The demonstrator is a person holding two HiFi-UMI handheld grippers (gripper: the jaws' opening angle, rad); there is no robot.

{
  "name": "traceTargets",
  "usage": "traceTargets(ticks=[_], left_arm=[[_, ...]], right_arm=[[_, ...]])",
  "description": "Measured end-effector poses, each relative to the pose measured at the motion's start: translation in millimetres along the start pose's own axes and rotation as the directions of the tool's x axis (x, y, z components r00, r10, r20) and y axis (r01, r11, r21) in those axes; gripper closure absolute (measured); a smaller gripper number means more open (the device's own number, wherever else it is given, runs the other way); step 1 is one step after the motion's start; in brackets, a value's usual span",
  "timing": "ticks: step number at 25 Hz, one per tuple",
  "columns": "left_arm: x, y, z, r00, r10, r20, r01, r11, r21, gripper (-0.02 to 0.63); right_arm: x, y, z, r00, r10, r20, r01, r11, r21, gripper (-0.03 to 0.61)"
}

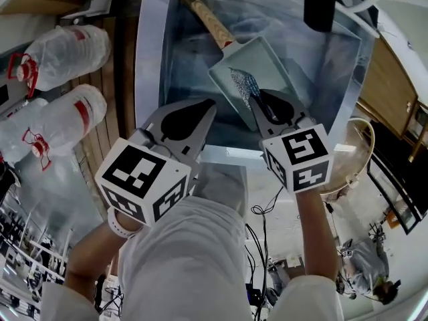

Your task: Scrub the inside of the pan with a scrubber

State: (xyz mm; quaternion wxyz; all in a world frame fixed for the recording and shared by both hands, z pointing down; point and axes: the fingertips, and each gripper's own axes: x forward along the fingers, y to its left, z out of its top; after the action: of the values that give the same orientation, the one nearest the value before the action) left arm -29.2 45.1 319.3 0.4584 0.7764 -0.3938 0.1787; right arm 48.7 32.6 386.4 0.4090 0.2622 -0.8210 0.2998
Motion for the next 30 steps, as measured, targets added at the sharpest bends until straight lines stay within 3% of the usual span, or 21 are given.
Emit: traceTargets(ticks=[11,20,30], left_arm=[[-45,-50,37,0.998,-0.024,0.062,0.015,0.99,0.137,0.609],[-84,-95,49,0.992,-0.004,0.125,-0.023,0.978,0.208,0.609],[-120,-156,69,0.963,0.01,0.268,-0.083,0.961,0.264,0.609]], right_arm=[[-109,6,26,0.969,-0.158,0.189,0.125,0.976,0.176,0.534],[-209,30,44,0.897,-0.27,0.35,0.205,0.955,0.213,0.534],[-295,39,48,0.809,-0.296,0.507,0.24,0.955,0.174,0.534]])
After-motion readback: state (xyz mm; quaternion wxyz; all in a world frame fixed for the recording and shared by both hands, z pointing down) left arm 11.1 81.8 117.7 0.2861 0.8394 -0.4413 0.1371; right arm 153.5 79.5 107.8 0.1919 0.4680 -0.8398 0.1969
